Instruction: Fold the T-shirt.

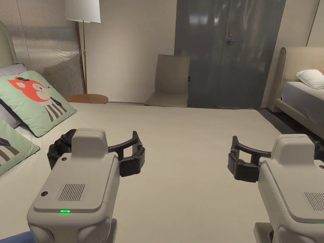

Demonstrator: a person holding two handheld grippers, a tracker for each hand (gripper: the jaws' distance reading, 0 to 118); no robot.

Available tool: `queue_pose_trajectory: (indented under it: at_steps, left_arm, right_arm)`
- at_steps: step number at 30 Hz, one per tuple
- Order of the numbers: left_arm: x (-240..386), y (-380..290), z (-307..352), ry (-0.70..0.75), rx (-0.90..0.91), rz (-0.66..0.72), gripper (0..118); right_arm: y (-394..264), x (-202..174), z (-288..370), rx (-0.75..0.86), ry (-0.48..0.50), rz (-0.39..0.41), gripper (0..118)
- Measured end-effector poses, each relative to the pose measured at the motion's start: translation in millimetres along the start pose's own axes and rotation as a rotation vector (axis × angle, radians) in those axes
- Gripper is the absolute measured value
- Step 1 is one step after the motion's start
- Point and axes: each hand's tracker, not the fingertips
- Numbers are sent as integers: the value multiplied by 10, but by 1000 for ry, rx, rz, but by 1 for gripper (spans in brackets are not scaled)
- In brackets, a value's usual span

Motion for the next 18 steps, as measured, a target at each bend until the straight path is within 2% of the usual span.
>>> queue_pose_trajectory:
  at_steps: [18]
  left_arm:
    - [10,18,31,42,46,-8,111]
  right_arm:
    - [39,31,43,13,10,-16,118]
